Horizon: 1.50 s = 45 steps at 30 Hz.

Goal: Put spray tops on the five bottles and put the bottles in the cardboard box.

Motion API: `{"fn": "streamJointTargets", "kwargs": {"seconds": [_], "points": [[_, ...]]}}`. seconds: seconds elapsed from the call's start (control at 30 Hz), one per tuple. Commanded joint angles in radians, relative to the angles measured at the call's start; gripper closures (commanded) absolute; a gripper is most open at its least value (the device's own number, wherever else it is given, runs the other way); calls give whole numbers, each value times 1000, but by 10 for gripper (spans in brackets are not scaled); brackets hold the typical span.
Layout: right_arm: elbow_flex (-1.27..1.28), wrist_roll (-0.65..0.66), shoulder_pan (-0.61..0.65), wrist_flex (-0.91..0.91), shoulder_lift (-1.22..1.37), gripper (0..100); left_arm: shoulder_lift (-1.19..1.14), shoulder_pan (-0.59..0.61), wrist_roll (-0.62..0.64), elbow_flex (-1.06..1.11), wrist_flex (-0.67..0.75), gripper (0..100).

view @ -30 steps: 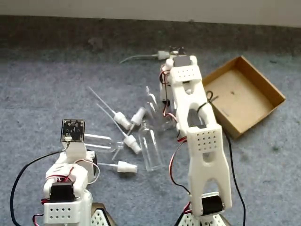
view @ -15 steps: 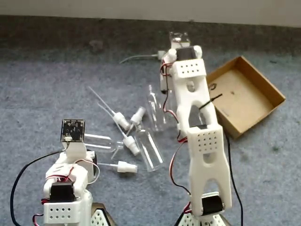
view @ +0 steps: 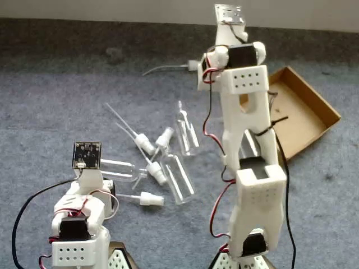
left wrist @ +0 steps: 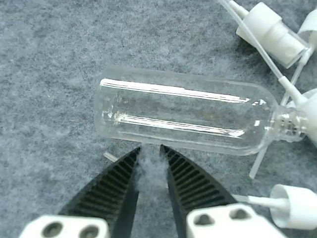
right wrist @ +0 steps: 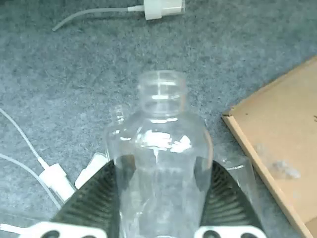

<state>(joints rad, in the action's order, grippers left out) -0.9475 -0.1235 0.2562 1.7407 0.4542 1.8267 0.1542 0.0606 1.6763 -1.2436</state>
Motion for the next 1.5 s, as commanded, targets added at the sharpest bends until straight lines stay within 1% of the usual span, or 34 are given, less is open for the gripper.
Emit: {"fn": "streamJointTargets", "kwargs": {"seconds": [0.0, 0.1, 0.2, 0.5, 0.63, 0.77, 0.83, 0.93, 1.17, 1.33, 1.47], "points": [[110, 72, -41, 27, -206, 925, -2, -7, -52, 19, 11, 992], [229, 183, -39, 25, -318, 925, -2, -7, -198, 19, 11, 992], [341, 210, -39, 25, -417, 925, -2, -8, -278, 19, 6, 992], [608, 216, -39, 19, -677, 925, -2, 1, -282, 19, 6, 992], [705, 216, -39, 19, -843, 925, -1, 87, -282, 19, 14, 992], [845, 216, -38, 18, -1035, 925, -1, 186, -282, 18, 72, 992], [931, 216, -16, 4, -1127, 925, -1, 240, -319, 8, 80, 992], [1106, 216, 12, -71, -1268, 925, -1, 286, -443, -15, 74, 992], [1567, 215, 33, -341, -1589, 925, -2, 288, -522, -77, 69, 992], [1831, 212, 31, -475, -1753, 925, -2, 288, -620, -226, -49, 993], [1975, 215, 30, -572, -1836, 925, -4, 286, -690, -343, -129, 994]]}}
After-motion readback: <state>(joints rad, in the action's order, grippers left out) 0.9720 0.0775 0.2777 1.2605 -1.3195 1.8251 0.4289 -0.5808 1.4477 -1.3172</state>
